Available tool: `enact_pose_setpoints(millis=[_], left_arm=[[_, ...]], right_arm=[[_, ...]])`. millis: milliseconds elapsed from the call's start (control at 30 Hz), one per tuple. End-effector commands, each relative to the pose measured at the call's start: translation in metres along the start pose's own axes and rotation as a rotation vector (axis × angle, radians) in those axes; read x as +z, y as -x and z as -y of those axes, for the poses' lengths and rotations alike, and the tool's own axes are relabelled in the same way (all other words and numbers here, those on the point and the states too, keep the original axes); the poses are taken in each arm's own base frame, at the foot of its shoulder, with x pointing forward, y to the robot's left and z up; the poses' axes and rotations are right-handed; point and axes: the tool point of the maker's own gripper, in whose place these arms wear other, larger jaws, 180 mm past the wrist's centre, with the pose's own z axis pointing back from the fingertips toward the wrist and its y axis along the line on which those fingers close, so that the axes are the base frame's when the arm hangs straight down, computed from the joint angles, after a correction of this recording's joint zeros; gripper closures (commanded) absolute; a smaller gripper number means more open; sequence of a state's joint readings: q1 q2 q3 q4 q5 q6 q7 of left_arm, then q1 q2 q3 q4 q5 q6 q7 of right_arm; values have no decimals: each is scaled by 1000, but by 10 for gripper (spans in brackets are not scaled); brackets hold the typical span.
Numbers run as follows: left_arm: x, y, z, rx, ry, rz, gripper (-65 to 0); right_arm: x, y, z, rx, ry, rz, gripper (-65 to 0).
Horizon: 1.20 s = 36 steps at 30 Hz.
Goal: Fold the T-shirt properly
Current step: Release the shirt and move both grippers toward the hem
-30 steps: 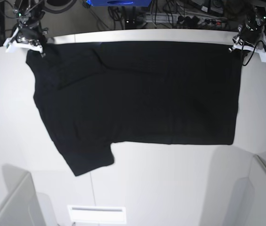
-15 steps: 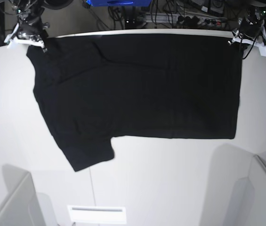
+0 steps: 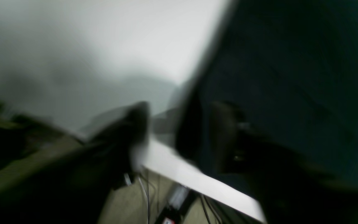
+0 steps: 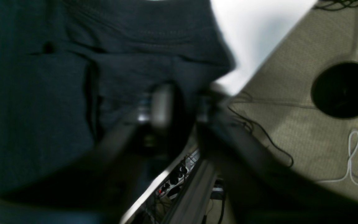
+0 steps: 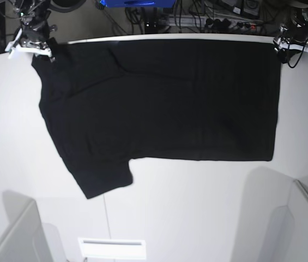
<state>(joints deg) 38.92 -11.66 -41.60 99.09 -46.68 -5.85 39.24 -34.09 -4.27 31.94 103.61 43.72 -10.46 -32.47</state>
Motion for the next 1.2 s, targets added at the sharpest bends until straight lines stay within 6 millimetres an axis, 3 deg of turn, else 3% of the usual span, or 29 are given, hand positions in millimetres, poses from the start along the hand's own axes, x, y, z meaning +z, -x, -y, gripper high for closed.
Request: enact_pose_setpoints(millis=[0, 67, 200, 300, 400, 500, 567, 733, 867, 1100, 1167], left_arm=[[5, -12, -4, -4, -6, 41, -434], [9, -23, -13, 9, -29, 73, -497], [18, -41, -23, 10, -56, 123, -502], [28, -61, -19, -10, -56, 184, -502], [30, -82, -12, -8, -43, 247, -502], [24, -105, 2, -19, -10, 300, -502], [22, -121, 8, -44, -11, 334, -502], [16, -165, 20, -108, -76, 451, -502], [16, -194, 25, -155, -139, 524, -502], [1, -215, 27, -109, -150, 548, -502], [-11, -217, 38, -142, -128, 524, -502]], right_arm=[[3, -7, 0, 6, -5, 23, -240], [4, -7, 1, 6, -1, 23, -321], [17, -27, 11, -12, 24, 101, -326], [29, -52, 21, -27, 53, 182, -326], [31, -80, 15, -10, 37, 243, -327], [25, -111, -4, 35, -11, 296, -333], [14, -121, -24, 73, -56, 294, -335], [-30, -120, -66, 175, -134, 207, -335], [-47, -125, -95, 191, -183, 191, -335], [-75, -137, -155, 276, -259, 161, -335], [-84, -141, -174, 293, -277, 153, -335]])
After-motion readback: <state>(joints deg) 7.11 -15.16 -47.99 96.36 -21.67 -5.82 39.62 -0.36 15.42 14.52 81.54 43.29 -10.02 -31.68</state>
